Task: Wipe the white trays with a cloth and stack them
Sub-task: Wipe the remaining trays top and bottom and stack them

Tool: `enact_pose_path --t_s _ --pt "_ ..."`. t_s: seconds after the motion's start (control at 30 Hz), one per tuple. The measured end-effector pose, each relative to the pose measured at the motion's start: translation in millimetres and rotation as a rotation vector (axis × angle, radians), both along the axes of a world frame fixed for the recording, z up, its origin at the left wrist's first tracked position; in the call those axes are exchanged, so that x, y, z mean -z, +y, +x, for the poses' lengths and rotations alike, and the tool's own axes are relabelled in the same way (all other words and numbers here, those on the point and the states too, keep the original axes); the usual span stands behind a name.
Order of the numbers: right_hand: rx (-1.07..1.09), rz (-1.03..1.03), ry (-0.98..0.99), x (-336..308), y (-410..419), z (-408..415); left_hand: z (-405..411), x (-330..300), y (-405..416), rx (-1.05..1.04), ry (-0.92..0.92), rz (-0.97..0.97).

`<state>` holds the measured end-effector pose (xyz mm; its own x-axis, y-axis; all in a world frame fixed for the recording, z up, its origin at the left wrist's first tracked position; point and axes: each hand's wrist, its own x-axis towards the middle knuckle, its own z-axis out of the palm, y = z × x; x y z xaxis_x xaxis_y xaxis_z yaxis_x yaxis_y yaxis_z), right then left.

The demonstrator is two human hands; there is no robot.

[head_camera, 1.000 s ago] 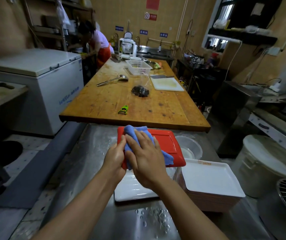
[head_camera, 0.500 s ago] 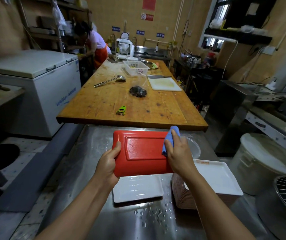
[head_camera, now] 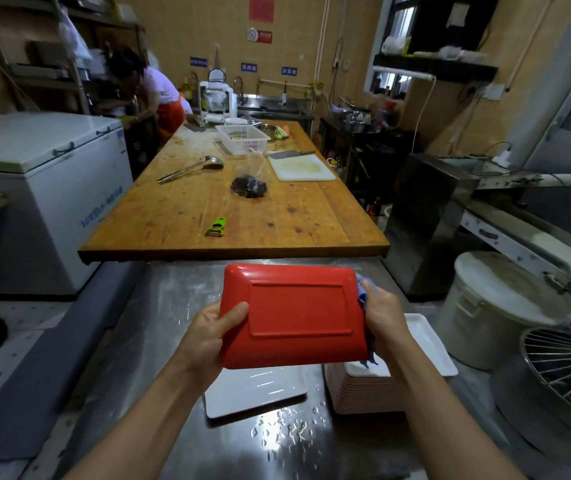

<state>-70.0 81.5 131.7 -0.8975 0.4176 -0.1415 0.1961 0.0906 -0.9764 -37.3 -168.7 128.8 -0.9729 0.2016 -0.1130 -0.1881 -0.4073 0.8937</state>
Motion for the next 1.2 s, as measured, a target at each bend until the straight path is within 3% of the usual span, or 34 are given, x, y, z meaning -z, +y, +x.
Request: enact_pose_path --t_s 0.17,0.27,0.33,0.43,0.57,0.63,0.87,1.07,1.2 --pt "0.066 -0.162 0.023 8 35 11 3 -29 17 -0.019 0.365 -0.236" --pt "0.007 -0.361 -0.079 4 63 17 6 -45 33 0.064 0.754 -0.633" --pt "-0.148 -0.466 -0.125 0 84 22 6 -47 46 0.109 1.043 -0.851" --pt "-0.292 -0.427 -0.172 -5 111 33 6 -44 67 0.16 1.334 -0.952" --pt "-0.176 -0.273 -0.139 -4 136 47 -7 -34 90 0.143 1.512 -1.026" --pt "-0.063 -0.226 -0.096 -1 146 56 -14 -26 102 0.081 1.526 -1.122" --pt "0.252 -0.02 -0.1 34 170 69 -27 21 139 0.01 1.245 -1.31" --pt "0.325 0.357 -0.185 59 170 70 -44 57 148 0.131 1.133 -1.301" --pt "0.314 0.437 -0.201 64 165 64 -53 69 148 0.187 1.094 -1.298"
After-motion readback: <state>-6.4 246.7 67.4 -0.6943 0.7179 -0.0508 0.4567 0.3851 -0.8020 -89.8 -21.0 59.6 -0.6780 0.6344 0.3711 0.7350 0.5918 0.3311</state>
